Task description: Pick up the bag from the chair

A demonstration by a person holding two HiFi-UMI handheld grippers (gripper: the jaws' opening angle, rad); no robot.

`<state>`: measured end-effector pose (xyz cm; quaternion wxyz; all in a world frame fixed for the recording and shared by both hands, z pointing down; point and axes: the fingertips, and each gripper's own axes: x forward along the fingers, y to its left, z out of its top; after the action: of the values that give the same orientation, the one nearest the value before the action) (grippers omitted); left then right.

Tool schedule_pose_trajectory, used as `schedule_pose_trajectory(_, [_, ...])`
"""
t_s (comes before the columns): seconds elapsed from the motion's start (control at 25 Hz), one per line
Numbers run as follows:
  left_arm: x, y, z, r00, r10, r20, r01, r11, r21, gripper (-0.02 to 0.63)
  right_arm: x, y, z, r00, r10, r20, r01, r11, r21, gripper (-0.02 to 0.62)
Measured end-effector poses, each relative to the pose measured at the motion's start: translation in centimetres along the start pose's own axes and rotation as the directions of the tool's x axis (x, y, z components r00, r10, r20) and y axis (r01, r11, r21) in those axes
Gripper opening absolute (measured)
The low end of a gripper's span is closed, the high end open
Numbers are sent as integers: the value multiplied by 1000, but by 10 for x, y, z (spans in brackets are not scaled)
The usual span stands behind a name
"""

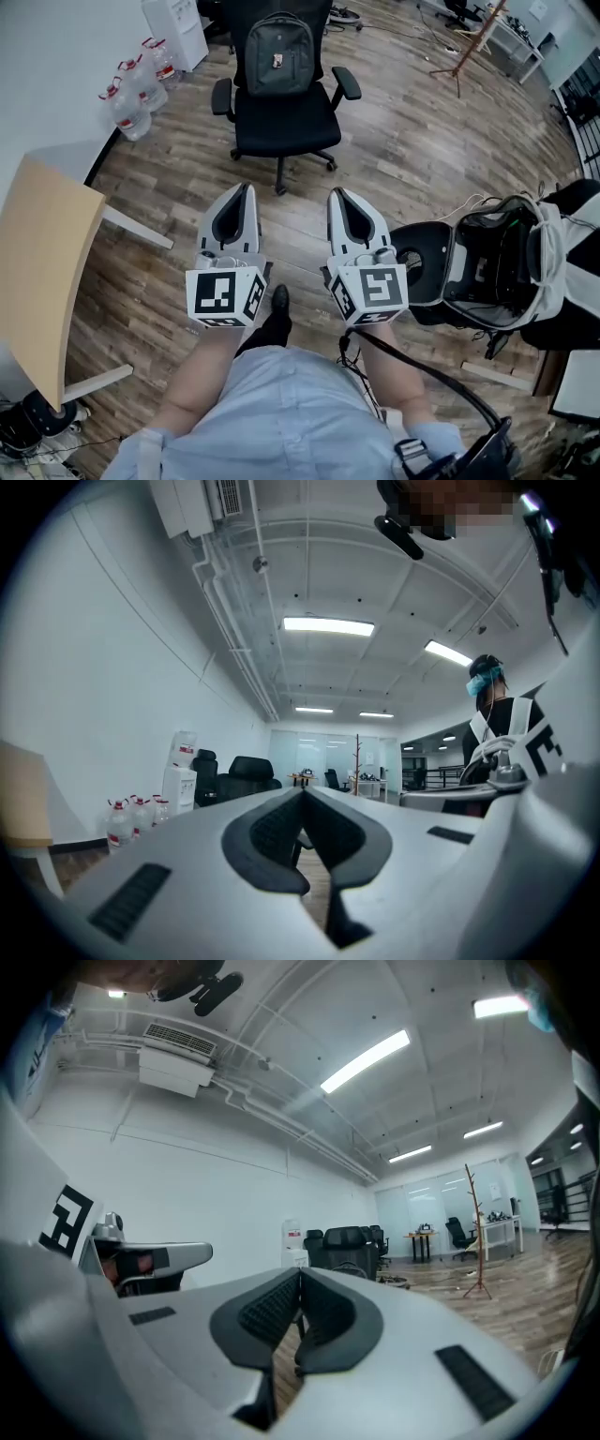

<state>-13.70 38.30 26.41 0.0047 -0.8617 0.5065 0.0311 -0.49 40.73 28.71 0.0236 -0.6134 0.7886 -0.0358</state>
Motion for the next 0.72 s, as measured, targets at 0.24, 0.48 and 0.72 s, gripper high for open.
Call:
schedule_pose_trajectory(0.24, [75, 35, 5, 1000, -11, 0, 11, 1000, 7, 2, 78, -23, 12, 1000, -4, 2, 4, 1000, 7, 2])
schedule_pose_trajectory(0.48, [125, 60, 4, 1000, -8, -5, 8, 1000, 8, 2, 126, -41, 21, 1000, -14, 8, 14, 1000, 2, 2])
schedule_pose_trajectory(0.72, [171, 74, -13, 1000, -3, -30, 3, 1000, -4, 1, 169, -69, 14, 1000, -23, -7, 23, 1000, -2, 2])
